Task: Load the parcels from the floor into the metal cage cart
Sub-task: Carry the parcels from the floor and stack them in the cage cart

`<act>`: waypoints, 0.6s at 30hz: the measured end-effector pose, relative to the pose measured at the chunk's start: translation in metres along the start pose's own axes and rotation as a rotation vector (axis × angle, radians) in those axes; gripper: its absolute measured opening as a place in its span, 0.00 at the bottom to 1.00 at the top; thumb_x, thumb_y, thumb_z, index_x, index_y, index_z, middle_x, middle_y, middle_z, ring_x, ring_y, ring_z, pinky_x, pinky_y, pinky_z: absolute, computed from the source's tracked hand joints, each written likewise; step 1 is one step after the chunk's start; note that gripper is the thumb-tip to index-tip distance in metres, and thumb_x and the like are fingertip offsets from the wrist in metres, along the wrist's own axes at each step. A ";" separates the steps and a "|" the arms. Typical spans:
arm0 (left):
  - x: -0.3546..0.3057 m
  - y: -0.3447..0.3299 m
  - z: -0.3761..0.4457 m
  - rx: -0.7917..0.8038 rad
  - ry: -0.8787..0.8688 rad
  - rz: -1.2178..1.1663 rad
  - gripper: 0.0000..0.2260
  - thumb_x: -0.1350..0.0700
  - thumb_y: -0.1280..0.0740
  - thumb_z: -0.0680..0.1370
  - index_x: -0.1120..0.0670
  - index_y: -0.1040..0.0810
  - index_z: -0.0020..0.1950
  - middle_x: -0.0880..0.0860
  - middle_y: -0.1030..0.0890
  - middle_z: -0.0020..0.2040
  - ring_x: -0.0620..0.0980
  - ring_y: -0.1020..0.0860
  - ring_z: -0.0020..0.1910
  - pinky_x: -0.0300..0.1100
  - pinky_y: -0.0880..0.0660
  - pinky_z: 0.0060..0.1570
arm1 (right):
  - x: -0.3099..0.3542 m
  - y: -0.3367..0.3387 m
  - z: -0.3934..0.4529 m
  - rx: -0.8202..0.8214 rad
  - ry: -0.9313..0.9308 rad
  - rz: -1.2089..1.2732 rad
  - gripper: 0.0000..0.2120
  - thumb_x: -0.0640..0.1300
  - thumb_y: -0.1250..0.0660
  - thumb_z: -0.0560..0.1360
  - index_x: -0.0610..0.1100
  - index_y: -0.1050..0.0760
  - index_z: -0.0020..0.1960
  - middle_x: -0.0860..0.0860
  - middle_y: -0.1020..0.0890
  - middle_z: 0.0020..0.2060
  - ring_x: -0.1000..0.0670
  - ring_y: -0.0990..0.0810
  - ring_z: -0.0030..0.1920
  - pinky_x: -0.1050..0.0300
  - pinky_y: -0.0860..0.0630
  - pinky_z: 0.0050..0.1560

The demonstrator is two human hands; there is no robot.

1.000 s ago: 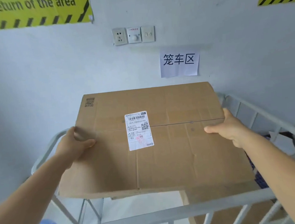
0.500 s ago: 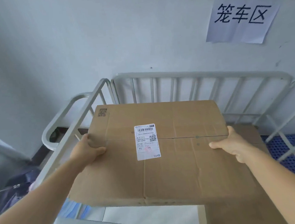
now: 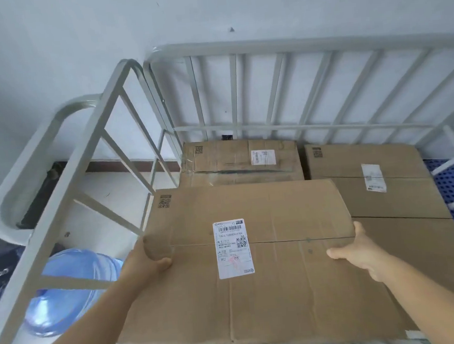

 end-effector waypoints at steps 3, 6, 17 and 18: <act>0.018 -0.016 0.025 0.034 0.028 0.000 0.30 0.61 0.25 0.69 0.52 0.34 0.67 0.50 0.21 0.52 0.49 0.24 0.47 0.43 0.26 0.46 | -0.012 -0.026 0.027 0.005 -0.078 -0.036 0.48 0.39 0.22 0.67 0.46 0.48 0.77 0.44 0.29 0.68 0.41 0.29 0.66 0.44 0.33 0.67; 0.032 -0.030 0.050 0.066 0.054 0.052 0.32 0.59 0.25 0.69 0.53 0.35 0.70 0.46 0.25 0.46 0.50 0.25 0.46 0.41 0.29 0.40 | -0.025 -0.049 0.057 0.008 -0.120 -0.065 0.37 0.40 0.20 0.64 0.44 0.38 0.66 0.44 0.24 0.60 0.41 0.25 0.59 0.43 0.29 0.62; 0.093 -0.095 0.133 0.101 0.176 0.144 0.34 0.58 0.23 0.68 0.58 0.36 0.69 0.56 0.25 0.60 0.55 0.26 0.53 0.48 0.28 0.52 | -0.055 -0.120 0.142 0.038 -0.193 -0.079 0.46 0.39 0.22 0.68 0.44 0.47 0.77 0.47 0.31 0.69 0.41 0.32 0.69 0.46 0.34 0.67; 0.099 -0.100 0.140 0.103 0.178 0.163 0.33 0.57 0.23 0.68 0.58 0.35 0.68 0.56 0.25 0.60 0.55 0.26 0.52 0.48 0.28 0.52 | -0.060 -0.127 0.148 0.051 -0.205 -0.077 0.50 0.40 0.22 0.67 0.44 0.51 0.78 0.47 0.33 0.71 0.42 0.33 0.71 0.45 0.35 0.69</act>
Point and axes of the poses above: each hand's wrist, its own z-axis towards the middle knuckle, its own y-axis out of the back of the hand, x = y × z, the point moved 1 cm from there along z, towards the middle knuckle
